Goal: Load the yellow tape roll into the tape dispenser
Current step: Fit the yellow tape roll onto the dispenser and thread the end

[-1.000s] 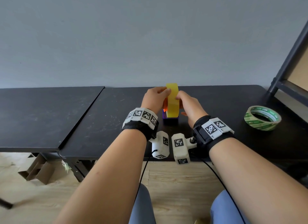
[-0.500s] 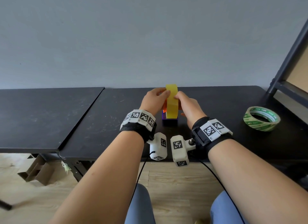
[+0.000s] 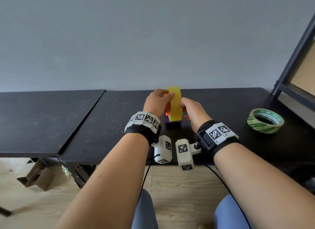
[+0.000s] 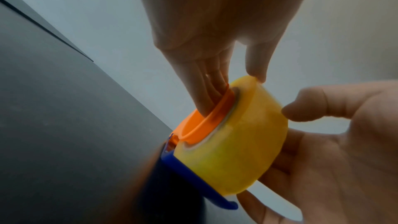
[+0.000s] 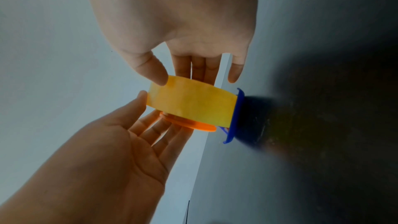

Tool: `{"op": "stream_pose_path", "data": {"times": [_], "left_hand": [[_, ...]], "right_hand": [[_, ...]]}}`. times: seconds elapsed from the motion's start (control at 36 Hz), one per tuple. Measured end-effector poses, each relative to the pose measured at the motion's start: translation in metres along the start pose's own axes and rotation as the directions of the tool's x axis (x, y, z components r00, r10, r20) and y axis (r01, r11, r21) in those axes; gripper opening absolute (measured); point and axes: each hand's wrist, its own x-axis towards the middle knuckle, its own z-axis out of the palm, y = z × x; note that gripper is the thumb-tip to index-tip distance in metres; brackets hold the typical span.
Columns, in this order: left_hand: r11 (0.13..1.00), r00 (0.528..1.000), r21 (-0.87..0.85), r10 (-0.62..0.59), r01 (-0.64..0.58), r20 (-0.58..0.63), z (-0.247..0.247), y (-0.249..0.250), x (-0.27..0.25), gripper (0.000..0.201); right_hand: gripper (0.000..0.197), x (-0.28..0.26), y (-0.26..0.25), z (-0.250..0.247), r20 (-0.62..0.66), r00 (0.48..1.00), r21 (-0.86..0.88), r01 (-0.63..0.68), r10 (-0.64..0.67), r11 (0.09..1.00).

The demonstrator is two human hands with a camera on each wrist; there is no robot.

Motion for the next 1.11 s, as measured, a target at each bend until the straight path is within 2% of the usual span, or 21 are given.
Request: {"op": "stream_pose_path", "data": {"times": [0.11, 0.17, 0.28, 0.33, 0.44, 0.53, 0.58, 0.78, 0.89, 1.06, 1.11], "left_hand": [[1.000, 1.000, 0.024, 0.002, -0.002, -0.026, 0.0004, 0.0016, 0.0017, 0.043], [1.000, 1.000, 0.029, -0.002, 0.003, -0.023, 0.0004, 0.0021, 0.0031, 0.040], [1.000, 1.000, 0.000, -0.008, 0.008, -0.008, -0.0013, 0.0004, 0.0062, 0.036], [1.000, 1.000, -0.027, -0.009, 0.009, -0.005, -0.0025, -0.0012, 0.0064, 0.036], [0.999, 1.000, -0.049, -0.002, 0.002, -0.012, -0.0029, -0.0036, 0.0062, 0.037], [0.999, 1.000, -0.047, 0.007, -0.007, -0.013, -0.0030, -0.0041, 0.0057, 0.038], [0.999, 1.000, -0.052, 0.009, -0.009, -0.009, -0.0030, -0.0046, 0.0057, 0.040], [0.998, 1.000, -0.066, 0.008, -0.008, 0.004, -0.0045, -0.0043, 0.0039, 0.039], [0.997, 1.000, -0.078, 0.012, -0.011, 0.014, -0.0058, -0.0038, 0.0020, 0.037], [0.998, 1.000, -0.060, 0.010, -0.010, 0.000, -0.0048, -0.0014, -0.0003, 0.041], [0.999, 1.000, -0.050, 0.012, -0.013, -0.008, -0.0043, -0.0008, -0.0006, 0.041]], "right_hand": [[0.034, 0.0045, -0.0008, 0.0006, -0.027, 0.999, -0.009, -0.032, 0.031, 0.999], [0.032, 0.0046, 0.0005, -0.0003, -0.029, 0.999, -0.001, -0.019, 0.019, 1.000], [0.011, 0.0014, 0.0015, -0.0008, -0.012, 1.000, -0.003, 0.007, -0.007, 1.000], [0.009, 0.0006, 0.0016, -0.0001, -0.005, 1.000, -0.007, 0.014, -0.014, 1.000], [0.010, -0.0009, 0.0019, 0.0007, 0.003, 1.000, -0.010, 0.024, -0.024, 1.000], [0.031, -0.0004, 0.0016, 0.0014, 0.001, 1.000, -0.012, 0.017, -0.016, 1.000], [0.036, -0.0017, 0.0008, 0.0023, 0.000, 1.000, -0.011, 0.017, -0.017, 1.000], [0.023, -0.0032, 0.0007, 0.0047, -0.012, 0.999, 0.003, 0.039, -0.038, 0.999], [0.029, -0.0008, -0.0018, 0.0028, 0.007, 0.999, 0.024, 0.036, -0.036, 0.999], [0.025, -0.0004, -0.0007, -0.0004, 0.046, 0.998, 0.083, 0.043, -0.047, 0.996], [0.031, -0.0018, 0.0004, -0.0006, 0.051, 0.997, 0.095, 0.045, -0.050, 0.995]]}}
